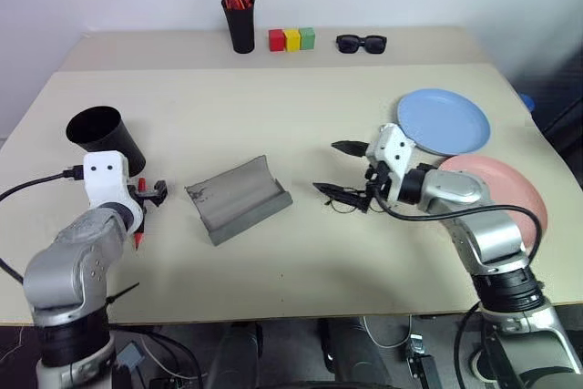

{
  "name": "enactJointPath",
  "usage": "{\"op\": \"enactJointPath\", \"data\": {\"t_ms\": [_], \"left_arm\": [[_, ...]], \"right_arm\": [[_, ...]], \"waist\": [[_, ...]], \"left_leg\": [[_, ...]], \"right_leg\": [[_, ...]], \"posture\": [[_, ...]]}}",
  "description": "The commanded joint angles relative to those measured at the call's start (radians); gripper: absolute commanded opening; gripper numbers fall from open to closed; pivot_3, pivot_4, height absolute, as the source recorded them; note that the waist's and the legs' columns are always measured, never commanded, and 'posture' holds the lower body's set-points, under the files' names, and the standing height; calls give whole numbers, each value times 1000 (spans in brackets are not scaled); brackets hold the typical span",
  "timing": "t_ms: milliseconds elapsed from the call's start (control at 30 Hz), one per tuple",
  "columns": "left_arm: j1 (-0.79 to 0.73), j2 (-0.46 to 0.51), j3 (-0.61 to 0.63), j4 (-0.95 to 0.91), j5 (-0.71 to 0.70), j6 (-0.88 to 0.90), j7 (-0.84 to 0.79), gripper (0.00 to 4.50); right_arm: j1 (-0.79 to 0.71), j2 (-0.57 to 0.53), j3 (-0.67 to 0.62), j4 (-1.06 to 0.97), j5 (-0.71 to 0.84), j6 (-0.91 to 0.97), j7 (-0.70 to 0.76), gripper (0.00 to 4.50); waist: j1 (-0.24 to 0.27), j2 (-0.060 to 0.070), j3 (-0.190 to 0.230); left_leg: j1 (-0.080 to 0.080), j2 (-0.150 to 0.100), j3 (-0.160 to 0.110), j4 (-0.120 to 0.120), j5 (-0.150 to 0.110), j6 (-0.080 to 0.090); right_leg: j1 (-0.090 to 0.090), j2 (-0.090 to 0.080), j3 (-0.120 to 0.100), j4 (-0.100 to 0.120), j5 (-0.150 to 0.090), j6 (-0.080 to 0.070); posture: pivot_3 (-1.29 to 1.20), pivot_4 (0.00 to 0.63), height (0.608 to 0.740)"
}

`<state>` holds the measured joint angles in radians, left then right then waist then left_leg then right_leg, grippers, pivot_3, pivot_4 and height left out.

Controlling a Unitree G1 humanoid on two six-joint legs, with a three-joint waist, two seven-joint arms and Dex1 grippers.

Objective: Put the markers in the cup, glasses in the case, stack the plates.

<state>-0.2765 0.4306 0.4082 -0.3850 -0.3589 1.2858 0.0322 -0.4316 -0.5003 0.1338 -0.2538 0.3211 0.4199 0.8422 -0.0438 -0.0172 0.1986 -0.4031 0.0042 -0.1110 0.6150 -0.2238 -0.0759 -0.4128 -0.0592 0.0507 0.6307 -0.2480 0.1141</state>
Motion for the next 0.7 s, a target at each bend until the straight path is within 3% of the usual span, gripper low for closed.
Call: {"op": "enactJointPath", "data": {"t_ms": [33,67,167,400,533,700], "left_arm": [[-59,-6,45,24,10,149,8,4449],[-73,-17,73,37,5,177,0,4449],[-105,-32,120,45,3,242,-21,3665],[-79,12,82,-50,-8,129,-114,112],[6,131,10,-157,-1,-117,-258,112],[-31,198,55,-226,-79,-321,-413,112]], "right_arm": [[2,28,32,-89,11,24,-24,4500],[8,32,39,-99,7,31,-33,4500],[15,35,52,-133,12,56,-46,4500],[13,50,72,-161,24,83,-50,4500],[-6,72,87,-153,23,86,-56,4500],[-45,111,98,-120,19,73,-57,4500]], "waist": [[0,0,0],[1,0,0],[1,0,0],[1,0,0],[0,-1,0],[1,-1,0]], "left_leg": [[0,0,0,0,0,0],[0,0,0,0,0,-1],[0,0,0,0,1,-1],[3,0,0,-1,1,-2],[2,0,0,-1,1,-3],[3,0,1,-1,2,-3]], "right_leg": [[0,0,0,0,0,0],[0,0,0,0,0,0],[1,-1,0,0,0,0],[2,-1,0,0,0,0],[2,-1,0,0,0,-1],[2,-2,0,-1,-2,-4]], "posture": [[0,150,740],[0,150,740],[0,150,740],[0,150,740],[0,150,740],[0,150,740]]}}
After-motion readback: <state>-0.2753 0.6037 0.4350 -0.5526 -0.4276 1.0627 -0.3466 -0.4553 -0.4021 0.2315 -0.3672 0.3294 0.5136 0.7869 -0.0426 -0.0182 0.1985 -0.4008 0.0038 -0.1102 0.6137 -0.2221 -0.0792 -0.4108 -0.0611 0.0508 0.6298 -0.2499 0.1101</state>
